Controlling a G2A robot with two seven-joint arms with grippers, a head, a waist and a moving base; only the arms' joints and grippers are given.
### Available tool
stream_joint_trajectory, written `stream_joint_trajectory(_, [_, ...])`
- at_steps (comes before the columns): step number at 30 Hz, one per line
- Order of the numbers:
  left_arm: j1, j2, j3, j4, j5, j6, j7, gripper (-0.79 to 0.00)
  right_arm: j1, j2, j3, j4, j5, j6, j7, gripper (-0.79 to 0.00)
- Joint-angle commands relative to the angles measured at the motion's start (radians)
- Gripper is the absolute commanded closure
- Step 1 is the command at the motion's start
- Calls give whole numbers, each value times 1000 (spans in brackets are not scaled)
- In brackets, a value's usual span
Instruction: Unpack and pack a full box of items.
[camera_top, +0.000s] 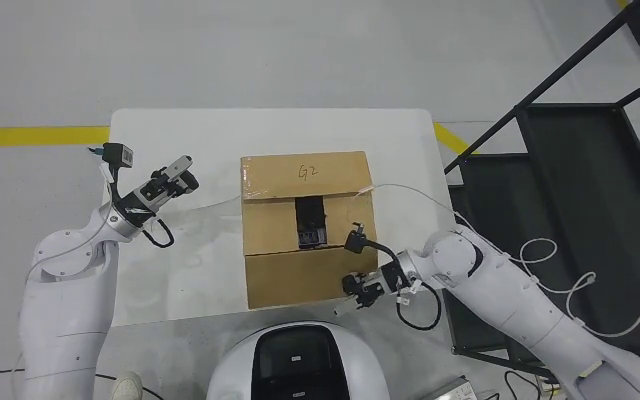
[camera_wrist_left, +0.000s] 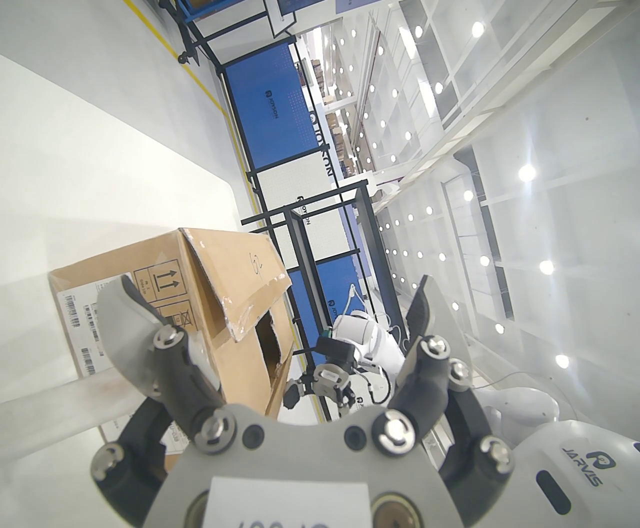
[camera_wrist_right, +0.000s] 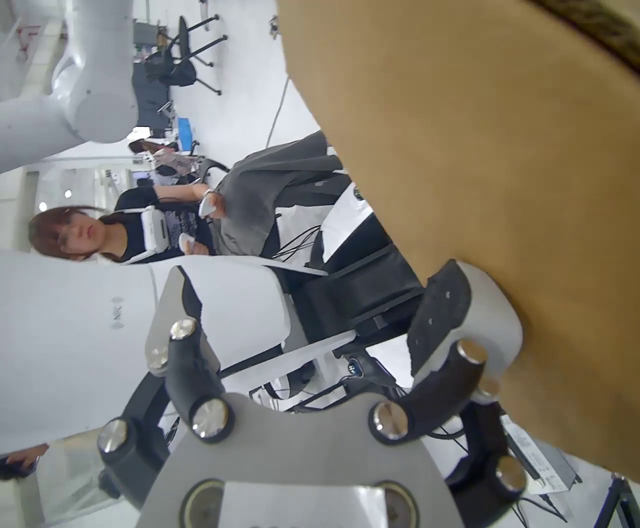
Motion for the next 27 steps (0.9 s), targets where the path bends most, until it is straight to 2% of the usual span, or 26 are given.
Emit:
stream_joint_trajectory(1, [0, 0, 0, 0, 0, 0, 0, -785, -8, 8, 25, -7, 121, -34, 67, -785])
stream_joint_trajectory(3, [8, 0, 6, -18, 4, 12, 8, -785, -15, 19, 51, -33, 204, -19, 81, -785])
stream_joint_trajectory(6, [35, 6, 7, -78, -14, 39, -39, -785, -32, 38, 105, -49, 349, -9, 92, -785])
stream_joint_trajectory(12, [101, 25, 11, -213, -56, 102, -278, -785, -68, 64, 218, -3, 563, 20, 121, -785])
stream_joint_trajectory(15, [128, 31, 29, -239, -47, 106, -338, -785, -79, 66, 253, 17, 622, 37, 138, -785])
stream_joint_trajectory(19, [131, 29, 76, -224, 57, 41, -249, -785, -91, 61, 281, 42, 674, 48, 149, -785])
stream_joint_trajectory(23, [124, 23, 117, -196, 39, -49, -170, -785, -91, 61, 281, 42, 674, 48, 149, -785])
stream_joint_trajectory(27, [124, 23, 117, -196, 39, -49, -170, -785, -91, 61, 281, 42, 674, 48, 149, -785])
